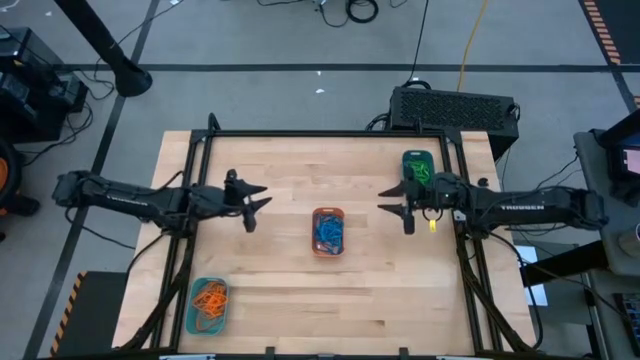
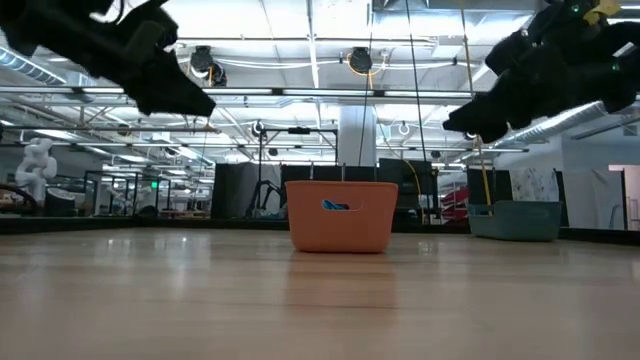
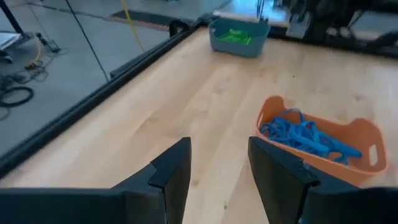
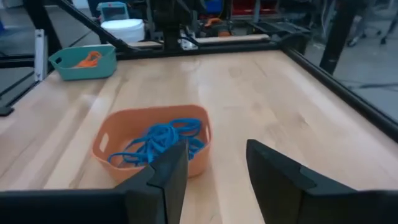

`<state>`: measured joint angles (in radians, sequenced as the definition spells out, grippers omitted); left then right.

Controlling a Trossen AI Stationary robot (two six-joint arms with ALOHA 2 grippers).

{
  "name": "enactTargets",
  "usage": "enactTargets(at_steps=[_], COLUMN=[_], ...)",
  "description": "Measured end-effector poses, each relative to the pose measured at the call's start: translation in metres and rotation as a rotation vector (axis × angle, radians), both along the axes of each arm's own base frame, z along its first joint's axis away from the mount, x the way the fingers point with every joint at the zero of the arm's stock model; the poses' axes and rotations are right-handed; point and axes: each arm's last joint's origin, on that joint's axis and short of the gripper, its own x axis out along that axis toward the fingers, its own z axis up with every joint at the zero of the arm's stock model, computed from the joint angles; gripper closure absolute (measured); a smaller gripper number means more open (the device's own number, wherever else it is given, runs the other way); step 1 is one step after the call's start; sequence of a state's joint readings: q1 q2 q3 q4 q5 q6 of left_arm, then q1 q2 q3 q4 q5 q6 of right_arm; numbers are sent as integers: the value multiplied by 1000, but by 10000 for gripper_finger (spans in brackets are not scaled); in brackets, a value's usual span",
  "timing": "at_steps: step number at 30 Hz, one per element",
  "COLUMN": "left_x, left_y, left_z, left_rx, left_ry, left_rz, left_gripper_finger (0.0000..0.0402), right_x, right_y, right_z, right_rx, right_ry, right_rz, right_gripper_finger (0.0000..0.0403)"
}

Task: Sort rubber bands into baskets
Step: Return to Home Position

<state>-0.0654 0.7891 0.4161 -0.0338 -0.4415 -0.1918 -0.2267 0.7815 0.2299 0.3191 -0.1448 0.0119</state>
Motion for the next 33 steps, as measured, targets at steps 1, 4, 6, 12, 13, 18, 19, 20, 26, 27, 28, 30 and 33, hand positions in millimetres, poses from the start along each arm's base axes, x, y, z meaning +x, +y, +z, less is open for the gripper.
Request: enactTargets(at_steps=[1,4,6,12,13,18,19,20,26,27,28,30,33], left_x=[-2,-11,-16,-29,-30,-32,-32,-32,-35,-36,-37,-40,-44], left_y=[0,1,1,2,2,1,1,1,1,1,1,1,1], left_z=[-5,-24,-36,-55,-56,-54,-54,-53,-49,-49,-48,-46,-45], left_rx=[-11,-49,-68,-132,-145,-179,-178,-174,-153,-147,-144,-142,-134], left_ry=[-26,-107,-166,-290,-300,-344,-345,-343,-366,-366,-370,-382,-383], left_rz=[4,15,19,30,29,9,3,-9,-22,-23,-23,-24,-25], left_gripper_finger=[233,233,233,233,233,233,233,233,233,233,233,233,233], right_x=[-1,-5,-9,-30,-34,-45,-46,-48,-58,-59,-60,-62,-64], right_y=[0,-1,-1,5,5,6,6,6,6,6,6,7,7], right_z=[-2,-7,-11,-37,-41,-39,-39,-38,-35,-33,-31,-28,-26], right_rx=[9,38,60,123,124,107,99,90,57,54,45,33,33], right_ry=[4,6,3,-6,-17,-38,-41,-46,-67,-75,-77,-71,-72], right_rz=[-7,-37,-41,-53,-58,-75,-78,-79,-95,-93,-92,-94,-90], right_gripper_finger=[248,248,248,248,248,248,248,248,248,248,248,248,248])
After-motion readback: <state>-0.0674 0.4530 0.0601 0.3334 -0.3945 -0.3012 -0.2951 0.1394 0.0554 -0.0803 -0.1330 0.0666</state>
